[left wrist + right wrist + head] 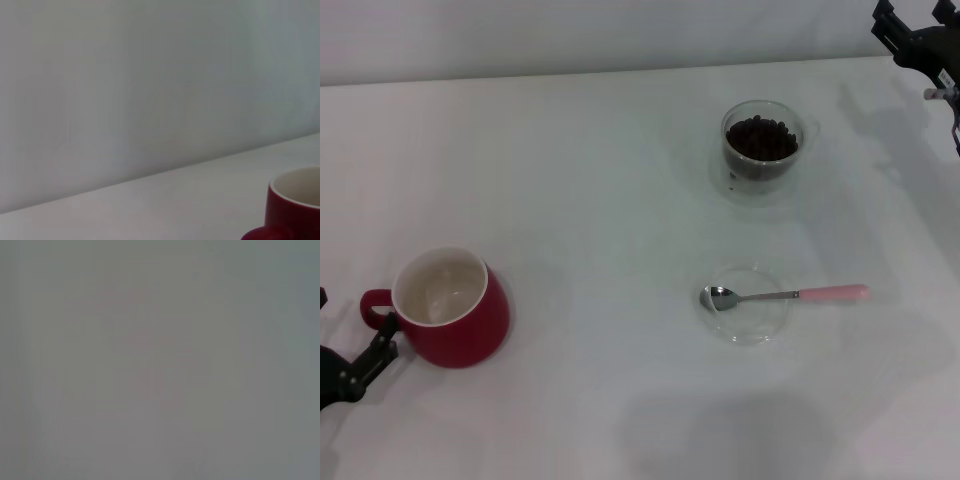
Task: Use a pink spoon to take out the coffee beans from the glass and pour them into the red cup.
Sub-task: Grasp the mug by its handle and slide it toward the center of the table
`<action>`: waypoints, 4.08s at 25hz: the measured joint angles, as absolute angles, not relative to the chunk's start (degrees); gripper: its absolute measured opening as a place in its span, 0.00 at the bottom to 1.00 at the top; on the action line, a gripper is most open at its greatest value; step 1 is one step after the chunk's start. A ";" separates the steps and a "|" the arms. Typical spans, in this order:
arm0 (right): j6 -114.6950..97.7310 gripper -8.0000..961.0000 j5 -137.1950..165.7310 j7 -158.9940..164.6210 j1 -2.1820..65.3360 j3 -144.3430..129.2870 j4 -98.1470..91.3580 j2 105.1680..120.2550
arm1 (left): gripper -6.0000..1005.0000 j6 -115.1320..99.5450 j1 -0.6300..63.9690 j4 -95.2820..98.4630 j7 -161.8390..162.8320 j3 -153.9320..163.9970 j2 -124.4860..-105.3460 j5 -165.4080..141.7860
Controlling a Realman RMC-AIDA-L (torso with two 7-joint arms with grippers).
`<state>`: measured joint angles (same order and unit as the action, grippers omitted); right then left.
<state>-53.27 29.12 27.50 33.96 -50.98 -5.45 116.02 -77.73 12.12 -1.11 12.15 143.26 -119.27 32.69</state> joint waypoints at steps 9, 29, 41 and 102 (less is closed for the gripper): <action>-53.35 0.90 29.10 27.50 33.54 -50.97 -5.46 116.00 | 0.88 -77.55 12.21 -1.05 12.27 142.74 -119.27 33.09; -53.81 0.90 29.10 27.50 33.52 -50.97 -5.44 116.07 | 0.82 -73.29 15.44 -0.25 11.39 142.71 -119.18 33.93; -53.79 0.90 29.09 27.50 33.66 -50.63 -5.65 116.09 | 0.49 -73.28 16.07 0.69 6.92 142.56 -119.27 34.17; -53.88 0.89 29.09 27.50 33.81 -50.77 -6.77 115.75 | 0.18 -61.10 20.30 12.26 3.32 146.03 -119.73 30.54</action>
<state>-53.88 29.09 27.50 33.81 -50.77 -6.77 115.75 -61.10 20.30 12.26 3.32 146.03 -119.73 30.54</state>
